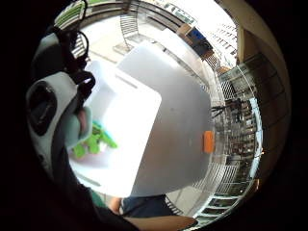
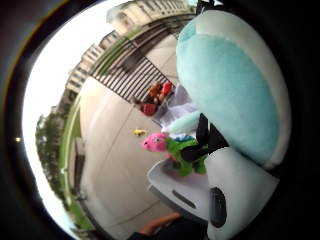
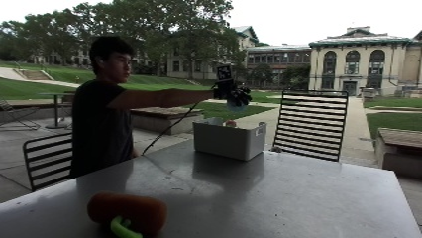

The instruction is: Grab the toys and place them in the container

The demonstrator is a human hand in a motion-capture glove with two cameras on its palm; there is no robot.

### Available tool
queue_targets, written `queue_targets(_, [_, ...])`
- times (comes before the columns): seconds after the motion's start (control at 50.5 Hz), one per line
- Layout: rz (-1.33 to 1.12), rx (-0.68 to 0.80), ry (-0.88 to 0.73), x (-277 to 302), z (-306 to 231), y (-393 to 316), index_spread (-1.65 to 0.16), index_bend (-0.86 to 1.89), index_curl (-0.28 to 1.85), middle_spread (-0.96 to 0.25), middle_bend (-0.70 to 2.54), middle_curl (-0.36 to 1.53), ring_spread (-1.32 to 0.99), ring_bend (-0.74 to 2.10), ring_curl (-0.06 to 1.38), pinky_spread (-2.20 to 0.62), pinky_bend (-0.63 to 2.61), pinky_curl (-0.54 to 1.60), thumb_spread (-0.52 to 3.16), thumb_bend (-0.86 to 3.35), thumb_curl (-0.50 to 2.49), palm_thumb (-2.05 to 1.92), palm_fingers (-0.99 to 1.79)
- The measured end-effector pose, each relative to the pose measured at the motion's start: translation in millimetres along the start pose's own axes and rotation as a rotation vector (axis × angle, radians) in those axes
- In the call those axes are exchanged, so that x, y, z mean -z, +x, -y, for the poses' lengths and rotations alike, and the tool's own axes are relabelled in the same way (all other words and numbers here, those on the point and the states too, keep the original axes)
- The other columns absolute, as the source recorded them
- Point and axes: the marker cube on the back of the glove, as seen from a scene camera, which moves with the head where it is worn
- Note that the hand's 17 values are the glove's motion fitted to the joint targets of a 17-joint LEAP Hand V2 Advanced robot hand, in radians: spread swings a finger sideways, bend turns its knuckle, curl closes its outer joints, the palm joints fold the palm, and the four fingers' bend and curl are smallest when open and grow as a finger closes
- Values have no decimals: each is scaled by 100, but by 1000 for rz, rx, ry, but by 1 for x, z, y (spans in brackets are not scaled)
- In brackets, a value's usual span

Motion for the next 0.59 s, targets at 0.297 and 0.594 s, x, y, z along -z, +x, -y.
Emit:
queue_targets(0.297, [289, -100, -180, -6, -2, -5, -29, 7, 3, -5, 24, 56, -12, 79, 32, -17, 144, 44, 100, -9, 59, -3, -15])
queue_targets(0.594, [232, -272, -179, 27, -49, 74, -27, 9, 8, 3, 25, 52, -1, 68, 27, -5, 134, 39, 98, -8, 43, -8, -14])
